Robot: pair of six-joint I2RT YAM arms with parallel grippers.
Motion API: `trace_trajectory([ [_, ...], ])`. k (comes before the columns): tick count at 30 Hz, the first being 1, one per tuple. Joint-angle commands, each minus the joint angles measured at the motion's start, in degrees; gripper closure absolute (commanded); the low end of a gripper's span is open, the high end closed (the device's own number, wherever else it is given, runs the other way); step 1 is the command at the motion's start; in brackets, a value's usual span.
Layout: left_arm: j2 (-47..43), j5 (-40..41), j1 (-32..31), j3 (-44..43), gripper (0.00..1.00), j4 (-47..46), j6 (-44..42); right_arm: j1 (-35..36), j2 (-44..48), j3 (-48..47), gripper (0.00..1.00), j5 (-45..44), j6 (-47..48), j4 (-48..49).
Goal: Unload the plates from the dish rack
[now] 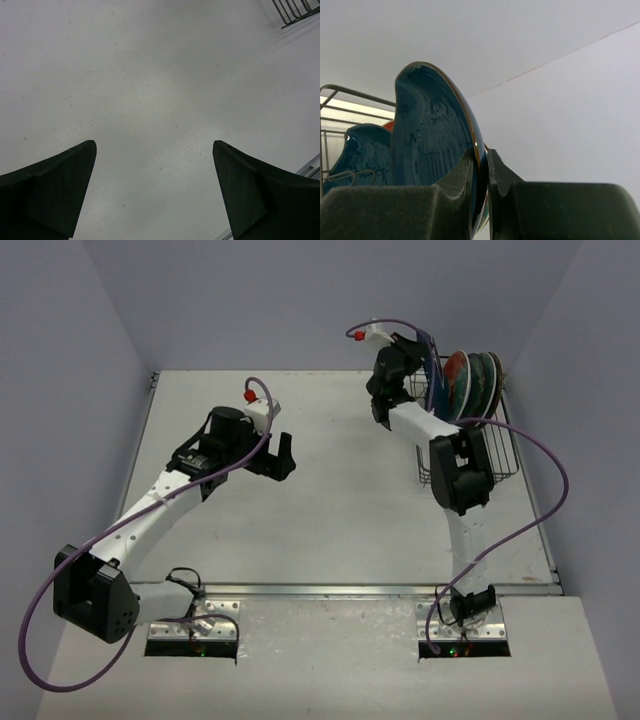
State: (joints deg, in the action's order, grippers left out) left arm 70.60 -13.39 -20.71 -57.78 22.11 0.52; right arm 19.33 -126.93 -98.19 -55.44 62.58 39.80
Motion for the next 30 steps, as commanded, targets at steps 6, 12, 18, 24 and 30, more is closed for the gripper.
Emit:
trace_trajectory([
  [6, -3.74, -3.69, 1.30, -1.46, 0.00, -2.98, 1.43, -0.70, 12.72, -13.08, 1.00, 3.22, -32.55, -37.48],
  [12, -4.12, -7.26, 2.37, -1.41, 0.00, -5.19, 4.34, -0.61, 15.02, -19.14, 1.00, 14.93, -51.74, -62.29],
  [18, -3.69, -18.96, 3.92, 2.73, 0.00, -13.56, 16.10, -0.61, 18.85, -16.16, 1.00, 32.92, -67.66, -72.55],
  [24, 0.51, -27.61, 3.92, 6.54, 0.00, -25.04, 30.23, -0.52, 22.95, -7.90, 1.00, 49.15, -84.84, -72.55],
  [30, 5.17, -28.39, 3.96, 7.47, 0.00, -32.71, 38.81, -0.52, 24.12, -3.54, 1.00, 62.95, -96.51, -69.98],
])
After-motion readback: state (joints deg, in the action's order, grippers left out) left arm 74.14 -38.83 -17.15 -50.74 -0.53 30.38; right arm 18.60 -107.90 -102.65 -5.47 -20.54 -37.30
